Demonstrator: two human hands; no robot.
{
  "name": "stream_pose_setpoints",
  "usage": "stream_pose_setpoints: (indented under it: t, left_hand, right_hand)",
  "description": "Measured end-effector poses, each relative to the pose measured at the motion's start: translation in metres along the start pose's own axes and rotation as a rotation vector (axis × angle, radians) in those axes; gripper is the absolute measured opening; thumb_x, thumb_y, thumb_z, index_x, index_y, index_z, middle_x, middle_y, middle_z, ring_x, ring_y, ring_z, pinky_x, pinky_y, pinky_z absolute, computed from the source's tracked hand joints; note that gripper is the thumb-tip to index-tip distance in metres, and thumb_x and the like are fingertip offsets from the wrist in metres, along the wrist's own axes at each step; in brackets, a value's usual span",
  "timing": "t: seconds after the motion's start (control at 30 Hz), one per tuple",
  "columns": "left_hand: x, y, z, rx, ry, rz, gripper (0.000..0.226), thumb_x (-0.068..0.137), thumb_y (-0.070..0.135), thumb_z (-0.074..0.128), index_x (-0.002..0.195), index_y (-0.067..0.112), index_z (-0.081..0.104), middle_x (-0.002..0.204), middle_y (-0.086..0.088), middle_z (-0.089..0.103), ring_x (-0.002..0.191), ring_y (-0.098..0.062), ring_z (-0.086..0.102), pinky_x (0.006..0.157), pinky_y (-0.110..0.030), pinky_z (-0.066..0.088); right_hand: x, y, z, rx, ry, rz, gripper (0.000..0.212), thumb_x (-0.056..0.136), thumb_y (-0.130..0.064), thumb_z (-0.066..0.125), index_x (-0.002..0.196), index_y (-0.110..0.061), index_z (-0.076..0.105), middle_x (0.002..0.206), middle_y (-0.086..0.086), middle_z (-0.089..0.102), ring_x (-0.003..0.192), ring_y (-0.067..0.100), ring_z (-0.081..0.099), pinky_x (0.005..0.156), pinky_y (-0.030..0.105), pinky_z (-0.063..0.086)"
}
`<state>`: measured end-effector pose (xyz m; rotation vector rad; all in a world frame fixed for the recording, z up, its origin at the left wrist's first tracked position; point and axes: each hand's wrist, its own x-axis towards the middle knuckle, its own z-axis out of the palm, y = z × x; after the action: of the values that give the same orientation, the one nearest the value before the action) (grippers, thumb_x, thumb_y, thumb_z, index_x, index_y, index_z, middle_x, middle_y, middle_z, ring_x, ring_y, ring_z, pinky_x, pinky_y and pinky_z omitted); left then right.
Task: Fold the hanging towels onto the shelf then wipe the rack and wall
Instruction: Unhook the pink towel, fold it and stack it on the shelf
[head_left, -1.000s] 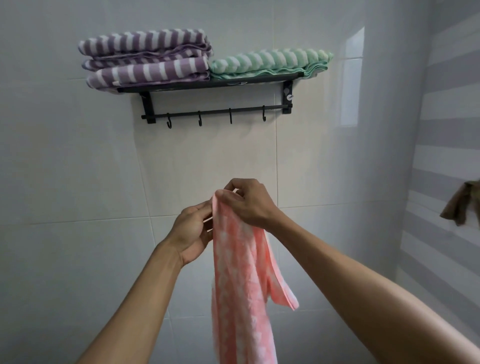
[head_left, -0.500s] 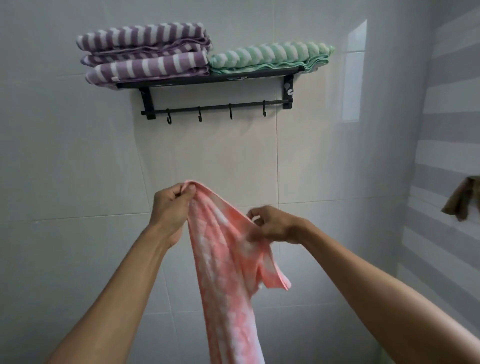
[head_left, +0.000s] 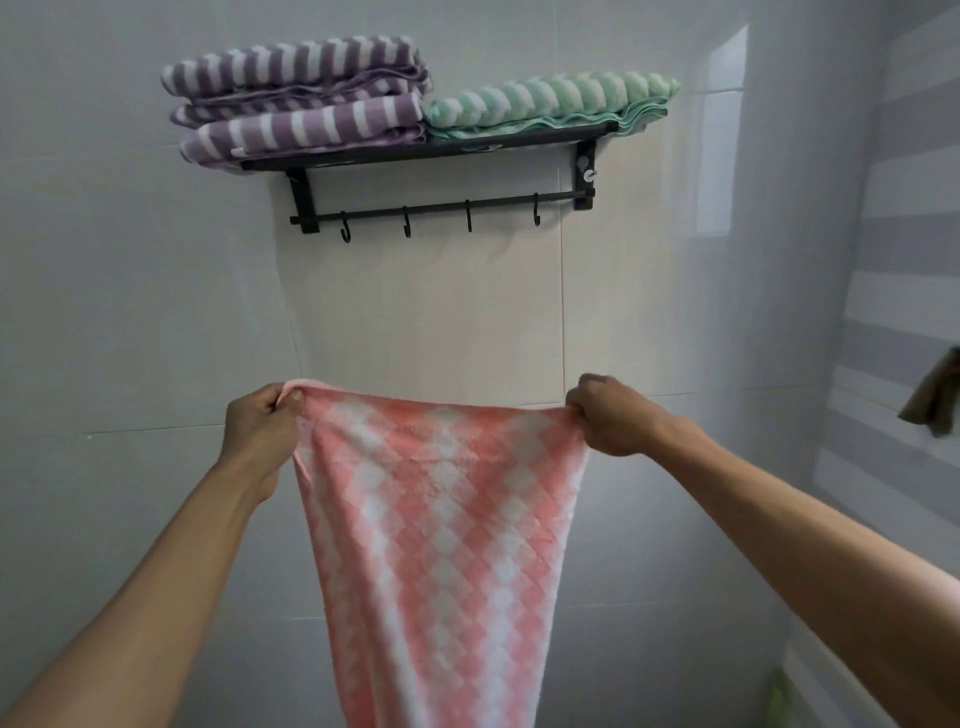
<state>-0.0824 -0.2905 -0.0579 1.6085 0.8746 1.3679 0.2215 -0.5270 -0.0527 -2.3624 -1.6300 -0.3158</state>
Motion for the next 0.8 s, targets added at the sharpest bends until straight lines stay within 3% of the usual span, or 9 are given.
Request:
stream_pose_setpoints:
  t: [0.13, 0.23, 0.3, 0.4, 0.47, 0.57, 0.63, 0.73, 0.8]
  left_hand:
    - [0.007, -0.004, -0.004, -0.007, 0.088, -0.037, 0.017, 0.098, 0.005, 0.053, 0.094, 0.007, 0.070, 0.089, -0.010, 0.059, 0.082, -0.021, 0.050, 0.074, -0.036, 0.041]
    - [0.015, -0.001, -0.011, -0.004, 0.154, -0.037, 0.016, 0.099, 0.008, 0.053, 0.099, 0.007, 0.069, 0.090, -0.009, 0.058, 0.083, -0.019, 0.050, 0.075, -0.034, 0.041]
    - [0.021, 0.000, -0.017, 0.010, 0.199, -0.050, 0.019, 0.099, 0.009, 0.052, 0.105, 0.006, 0.070, 0.091, -0.009, 0.057, 0.083, -0.019, 0.049, 0.075, -0.034, 0.041]
    - [0.024, -0.003, -0.023, 0.043, 0.214, -0.053, 0.021, 0.098, 0.009, 0.052, 0.108, 0.005, 0.070, 0.092, -0.008, 0.059, 0.083, -0.019, 0.051, 0.074, -0.034, 0.041]
    - [0.020, -0.004, -0.019, 0.055, 0.188, -0.040, 0.019, 0.099, 0.008, 0.052, 0.108, 0.010, 0.069, 0.095, -0.008, 0.060, 0.086, -0.019, 0.052, 0.076, -0.032, 0.042]
    - [0.014, -0.007, -0.015, 0.029, 0.192, -0.044, 0.019, 0.099, 0.007, 0.053, 0.109, 0.011, 0.069, 0.096, -0.008, 0.060, 0.087, -0.019, 0.052, 0.077, -0.032, 0.042]
    - [0.014, -0.009, -0.015, 0.012, 0.182, -0.051, 0.019, 0.099, 0.007, 0.055, 0.111, 0.007, 0.069, 0.096, -0.007, 0.060, 0.086, -0.019, 0.051, 0.077, -0.032, 0.041]
    - [0.013, -0.009, -0.013, 0.001, 0.140, -0.037, 0.016, 0.098, 0.009, 0.058, 0.109, 0.006, 0.069, 0.095, -0.007, 0.059, 0.085, -0.019, 0.051, 0.075, -0.031, 0.042]
    - [0.011, -0.004, -0.009, -0.014, 0.113, -0.018, 0.014, 0.098, 0.008, 0.058, 0.107, 0.009, 0.069, 0.095, -0.007, 0.060, 0.084, -0.019, 0.052, 0.072, -0.027, 0.043]
  right_hand:
    - [-0.005, -0.003, -0.004, 0.691, 0.213, 0.026, 0.026, 0.095, 0.001, 0.048, 0.097, -0.014, 0.069, 0.091, 0.001, 0.070, 0.084, 0.019, 0.064, 0.076, 0.027, 0.048]
    - [-0.014, -0.009, -0.011, 1.222, -0.051, -0.078, 0.015, 0.102, -0.003, 0.054, 0.100, -0.004, 0.069, 0.092, 0.008, 0.068, 0.088, 0.018, 0.062, 0.086, 0.031, 0.051]
    - [-0.016, -0.005, -0.014, 1.041, -0.180, -0.109, 0.021, 0.103, -0.017, 0.056, 0.103, -0.002, 0.070, 0.096, 0.009, 0.072, 0.088, 0.016, 0.065, 0.086, 0.030, 0.054]
    - [-0.015, 0.003, -0.011, 0.329, -0.179, -0.126, 0.036, 0.100, -0.040, 0.056, 0.085, -0.009, 0.067, 0.081, 0.004, 0.068, 0.071, 0.019, 0.057, 0.071, 0.034, 0.050]
    - [-0.016, 0.006, -0.010, 0.232, -0.213, -0.078, 0.047, 0.099, -0.049, 0.055, 0.075, -0.008, 0.055, 0.071, 0.002, 0.055, 0.065, 0.019, 0.045, 0.064, 0.033, 0.042]
    - [-0.015, 0.009, -0.012, 0.130, -0.269, -0.052, 0.037, 0.097, -0.051, 0.057, 0.081, -0.018, 0.062, 0.088, -0.002, 0.065, 0.079, 0.017, 0.058, 0.076, 0.033, 0.048]
    - [-0.017, 0.011, -0.014, 0.199, -0.260, -0.014, 0.029, 0.100, -0.042, 0.058, 0.086, -0.017, 0.064, 0.090, 0.000, 0.070, 0.080, 0.015, 0.066, 0.073, 0.030, 0.055]
    - [-0.017, 0.011, -0.014, 0.776, -0.162, 0.086, 0.022, 0.098, -0.019, 0.065, 0.092, 0.002, 0.068, 0.085, 0.008, 0.074, 0.079, 0.016, 0.073, 0.072, 0.030, 0.063]
    - [-0.017, 0.008, -0.018, 0.997, -0.099, 0.089, 0.021, 0.093, -0.011, 0.072, 0.096, 0.009, 0.069, 0.085, 0.010, 0.073, 0.079, 0.016, 0.071, 0.076, 0.030, 0.062]
